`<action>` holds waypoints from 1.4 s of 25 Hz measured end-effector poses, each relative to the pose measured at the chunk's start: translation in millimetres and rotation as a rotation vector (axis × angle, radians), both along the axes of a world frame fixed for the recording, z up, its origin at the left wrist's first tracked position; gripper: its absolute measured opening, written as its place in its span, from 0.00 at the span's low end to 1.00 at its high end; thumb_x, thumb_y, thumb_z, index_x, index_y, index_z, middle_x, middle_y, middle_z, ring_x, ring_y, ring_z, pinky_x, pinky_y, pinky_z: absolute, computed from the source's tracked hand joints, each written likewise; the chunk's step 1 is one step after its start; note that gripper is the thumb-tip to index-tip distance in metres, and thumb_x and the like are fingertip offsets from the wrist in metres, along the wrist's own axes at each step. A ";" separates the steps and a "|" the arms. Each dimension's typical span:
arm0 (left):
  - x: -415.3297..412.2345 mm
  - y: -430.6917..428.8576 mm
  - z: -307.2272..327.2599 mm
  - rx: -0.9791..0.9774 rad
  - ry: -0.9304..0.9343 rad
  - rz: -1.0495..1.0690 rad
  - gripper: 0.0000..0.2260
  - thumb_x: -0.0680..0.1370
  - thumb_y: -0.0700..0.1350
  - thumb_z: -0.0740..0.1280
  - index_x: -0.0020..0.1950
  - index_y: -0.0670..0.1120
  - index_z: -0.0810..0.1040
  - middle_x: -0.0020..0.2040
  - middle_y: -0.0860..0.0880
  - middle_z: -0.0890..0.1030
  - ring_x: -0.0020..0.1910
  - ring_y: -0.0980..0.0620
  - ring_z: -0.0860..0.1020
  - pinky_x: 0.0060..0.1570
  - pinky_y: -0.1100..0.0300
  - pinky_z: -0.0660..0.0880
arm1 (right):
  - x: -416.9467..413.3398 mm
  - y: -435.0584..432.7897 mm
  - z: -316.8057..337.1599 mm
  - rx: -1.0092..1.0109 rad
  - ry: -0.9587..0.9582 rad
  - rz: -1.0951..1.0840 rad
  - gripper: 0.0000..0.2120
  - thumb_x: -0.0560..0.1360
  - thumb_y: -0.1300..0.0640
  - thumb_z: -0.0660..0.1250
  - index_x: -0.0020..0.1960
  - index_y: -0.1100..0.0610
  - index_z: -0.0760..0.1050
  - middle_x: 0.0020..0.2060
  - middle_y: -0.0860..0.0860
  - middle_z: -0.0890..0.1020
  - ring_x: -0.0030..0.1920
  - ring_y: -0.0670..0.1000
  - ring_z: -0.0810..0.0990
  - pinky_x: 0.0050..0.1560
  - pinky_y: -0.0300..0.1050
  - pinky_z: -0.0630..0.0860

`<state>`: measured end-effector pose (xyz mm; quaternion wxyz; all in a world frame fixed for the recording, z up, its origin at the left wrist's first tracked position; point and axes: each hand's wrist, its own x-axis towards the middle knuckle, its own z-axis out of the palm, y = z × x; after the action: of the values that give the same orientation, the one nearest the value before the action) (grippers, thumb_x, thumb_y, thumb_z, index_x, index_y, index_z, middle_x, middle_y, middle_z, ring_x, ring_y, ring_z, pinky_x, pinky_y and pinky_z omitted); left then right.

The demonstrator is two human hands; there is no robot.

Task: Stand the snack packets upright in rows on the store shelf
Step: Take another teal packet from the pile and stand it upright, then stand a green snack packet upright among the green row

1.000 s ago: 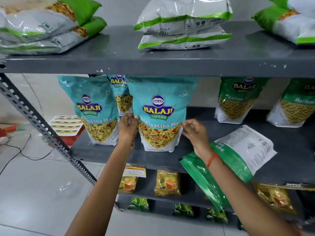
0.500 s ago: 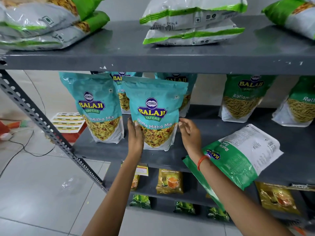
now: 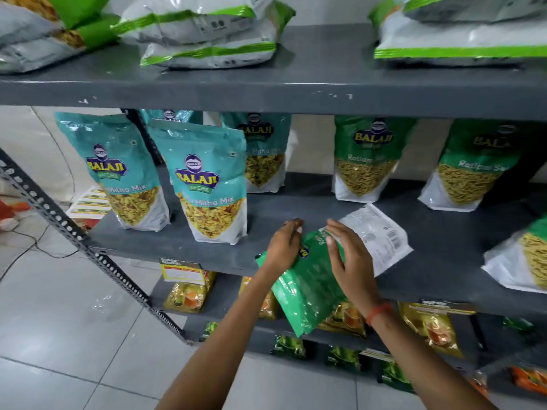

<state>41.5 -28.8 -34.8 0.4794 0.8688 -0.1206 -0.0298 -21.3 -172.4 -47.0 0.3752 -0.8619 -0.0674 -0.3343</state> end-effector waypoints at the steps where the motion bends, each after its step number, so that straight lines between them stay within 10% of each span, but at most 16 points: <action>1: 8.9 -7.1 -2.4 0.059 0.030 -0.058 0.14 0.81 0.42 0.57 0.65 0.40 0.74 0.66 0.40 0.76 0.66 0.44 0.73 0.63 0.56 0.67 | -11.0 -22.0 -10.1 -0.120 -0.014 0.004 0.15 0.78 0.56 0.59 0.60 0.61 0.75 0.61 0.55 0.79 0.63 0.52 0.75 0.67 0.45 0.70; 10: 51.2 -12.7 -6.0 0.065 0.312 -0.187 0.10 0.75 0.33 0.66 0.54 0.30 0.77 0.40 0.48 0.81 0.39 0.59 0.78 0.50 0.63 0.75 | -39.3 -93.7 -58.0 -0.755 0.048 0.061 0.23 0.74 0.65 0.66 0.69 0.58 0.69 0.69 0.54 0.73 0.70 0.55 0.69 0.74 0.50 0.57; 13: 52.3 0.9 3.8 -0.092 0.544 -0.253 0.07 0.75 0.31 0.64 0.49 0.37 0.80 0.38 0.52 0.86 0.42 0.54 0.80 0.49 0.63 0.76 | -43.7 -96.5 -45.6 -0.492 0.030 0.086 0.20 0.72 0.69 0.68 0.63 0.60 0.75 0.64 0.54 0.78 0.67 0.53 0.73 0.72 0.48 0.64; 17: 47.2 12.8 9.0 -0.294 0.567 -0.043 0.18 0.79 0.31 0.56 0.69 0.34 0.65 0.34 0.42 0.86 0.30 0.60 0.82 0.32 0.67 0.79 | -42.3 -106.4 -9.8 0.054 0.125 0.065 0.16 0.78 0.65 0.60 0.63 0.56 0.76 0.58 0.52 0.82 0.57 0.43 0.80 0.61 0.34 0.73; 20: 40.2 -7.6 14.9 -0.429 0.629 -0.083 0.19 0.77 0.34 0.62 0.68 0.36 0.68 0.48 0.47 0.84 0.49 0.52 0.82 0.52 0.56 0.80 | -24.2 -112.8 11.2 0.207 0.105 -0.119 0.10 0.78 0.63 0.61 0.57 0.61 0.78 0.35 0.56 0.82 0.35 0.43 0.78 0.35 0.41 0.75; 23: 40.5 -46.9 30.7 -0.511 0.526 -0.144 0.07 0.79 0.39 0.62 0.53 0.43 0.79 0.47 0.52 0.84 0.52 0.53 0.78 0.56 0.57 0.73 | -7.4 -124.5 32.6 0.382 0.141 -0.079 0.09 0.79 0.59 0.60 0.53 0.55 0.78 0.40 0.49 0.81 0.37 0.32 0.76 0.38 0.28 0.72; 27: 33.0 -65.4 56.0 -0.702 0.376 0.014 0.08 0.78 0.42 0.64 0.40 0.45 0.79 0.31 0.54 0.84 0.31 0.58 0.80 0.39 0.63 0.77 | 7.6 -145.5 49.5 0.492 0.294 -0.013 0.09 0.80 0.55 0.59 0.46 0.58 0.76 0.38 0.59 0.79 0.43 0.48 0.76 0.45 0.53 0.78; 35: -30.6 -33.3 75.5 -0.707 0.197 0.018 0.04 0.76 0.40 0.66 0.45 0.43 0.81 0.33 0.54 0.86 0.32 0.58 0.83 0.30 0.66 0.78 | -40.8 -148.4 66.8 0.797 0.474 0.091 0.05 0.76 0.57 0.65 0.44 0.53 0.79 0.34 0.43 0.86 0.37 0.42 0.84 0.35 0.34 0.80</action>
<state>10.9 -62.0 40.7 0.7596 0.6434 -0.0692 -0.0655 -62.1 -320.8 19.8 0.6965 -0.6994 0.1161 -0.1112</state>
